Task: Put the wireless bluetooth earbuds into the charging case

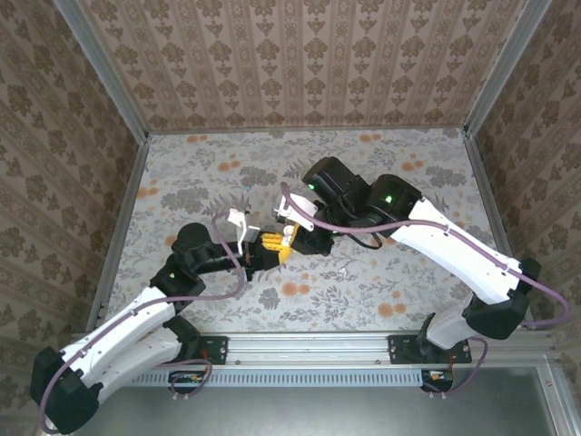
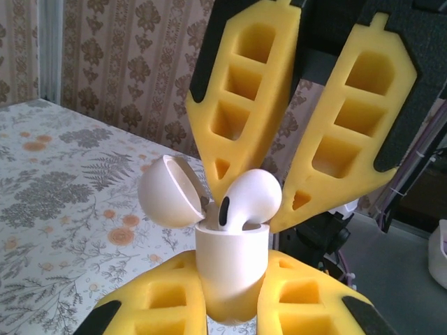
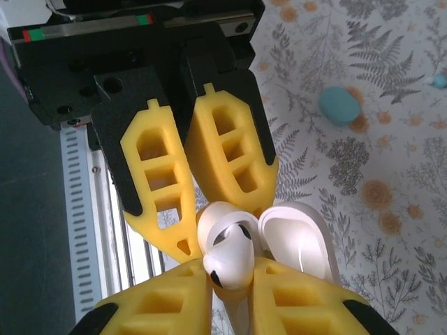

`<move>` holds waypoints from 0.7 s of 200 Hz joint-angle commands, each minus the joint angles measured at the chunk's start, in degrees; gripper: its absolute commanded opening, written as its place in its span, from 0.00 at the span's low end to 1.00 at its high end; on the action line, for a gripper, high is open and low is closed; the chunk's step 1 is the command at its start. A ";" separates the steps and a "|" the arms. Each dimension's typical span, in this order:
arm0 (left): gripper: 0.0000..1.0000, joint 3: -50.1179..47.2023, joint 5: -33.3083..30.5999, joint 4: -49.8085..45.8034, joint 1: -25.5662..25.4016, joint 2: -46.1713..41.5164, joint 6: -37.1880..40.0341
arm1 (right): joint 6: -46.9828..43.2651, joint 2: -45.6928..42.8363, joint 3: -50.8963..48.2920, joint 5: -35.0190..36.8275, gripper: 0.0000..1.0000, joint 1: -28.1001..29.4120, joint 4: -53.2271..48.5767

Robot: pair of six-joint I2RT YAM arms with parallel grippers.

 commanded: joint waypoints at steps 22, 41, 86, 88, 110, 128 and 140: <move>0.00 2.56 5.18 5.24 -0.51 -0.30 3.24 | -2.71 4.96 3.70 -1.95 0.23 0.60 -7.52; 0.00 2.33 5.08 4.71 -0.62 -0.74 3.60 | -2.69 5.06 4.10 -1.04 0.26 0.48 -7.70; 0.00 1.38 4.46 4.05 -0.60 -1.88 4.15 | -2.69 4.84 4.38 1.14 0.27 0.43 -8.01; 0.00 1.37 4.46 4.05 -0.57 -1.97 4.15 | -2.69 4.84 4.37 1.28 0.27 0.42 -8.08; 0.00 1.11 4.38 3.70 -0.52 -2.47 4.33 | -2.76 4.98 4.58 2.55 0.28 0.27 -8.80; 0.00 0.93 4.13 3.35 -0.48 -3.00 4.41 | -2.49 4.75 4.46 3.11 0.30 -0.07 -8.98; 0.00 0.78 4.01 3.16 -0.52 -3.39 4.38 | -2.50 4.59 4.40 3.36 0.33 -0.21 -8.98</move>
